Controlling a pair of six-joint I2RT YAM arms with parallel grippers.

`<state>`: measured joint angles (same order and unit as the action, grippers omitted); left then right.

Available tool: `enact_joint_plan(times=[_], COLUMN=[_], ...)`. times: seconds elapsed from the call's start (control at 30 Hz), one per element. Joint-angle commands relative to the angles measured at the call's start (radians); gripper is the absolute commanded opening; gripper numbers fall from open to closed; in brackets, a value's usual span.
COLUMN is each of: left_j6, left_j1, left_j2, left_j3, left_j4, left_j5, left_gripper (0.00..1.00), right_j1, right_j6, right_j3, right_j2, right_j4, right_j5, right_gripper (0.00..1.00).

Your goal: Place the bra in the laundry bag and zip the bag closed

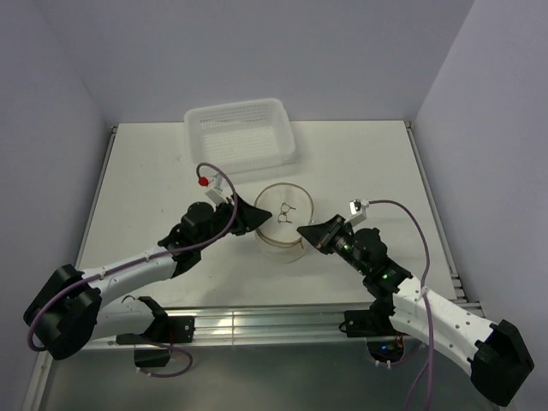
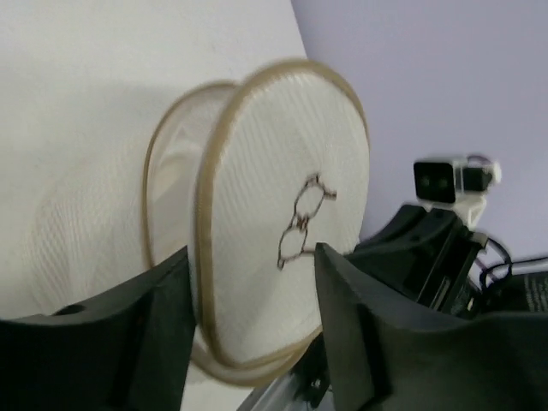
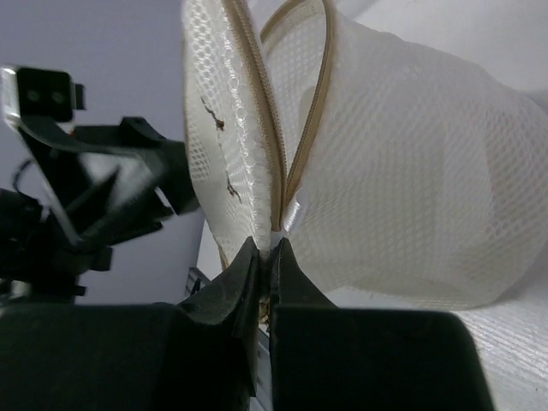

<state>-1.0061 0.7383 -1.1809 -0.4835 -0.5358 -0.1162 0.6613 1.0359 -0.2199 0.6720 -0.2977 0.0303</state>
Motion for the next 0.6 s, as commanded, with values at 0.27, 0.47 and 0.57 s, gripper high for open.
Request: enact_joint_plan(times=[0.27,0.47,0.57], left_j6=[0.167,0.037,0.047], left_j1=[0.301,0.602,0.622], left_j2=[0.331,0.095,0.003], left_j3=[-0.195,-0.254,-0.277], left_j4=[0.609,0.562,0.455], left_j5=[0.544,0.739,0.725], left_gripper=[0.46,0.21,0.28], right_j1=[0.012,0.024,0.029], right_j6=[0.078,0.092,0.098], right_j3=[-0.121,-0.150,-0.142], right_j2=[0.121,0.147,0.141], right_j4=[-0.017,-0.011,-0.021], right_j5=[-0.142,-0.182,-0.176], right_gripper=[0.00,0.00,0.00])
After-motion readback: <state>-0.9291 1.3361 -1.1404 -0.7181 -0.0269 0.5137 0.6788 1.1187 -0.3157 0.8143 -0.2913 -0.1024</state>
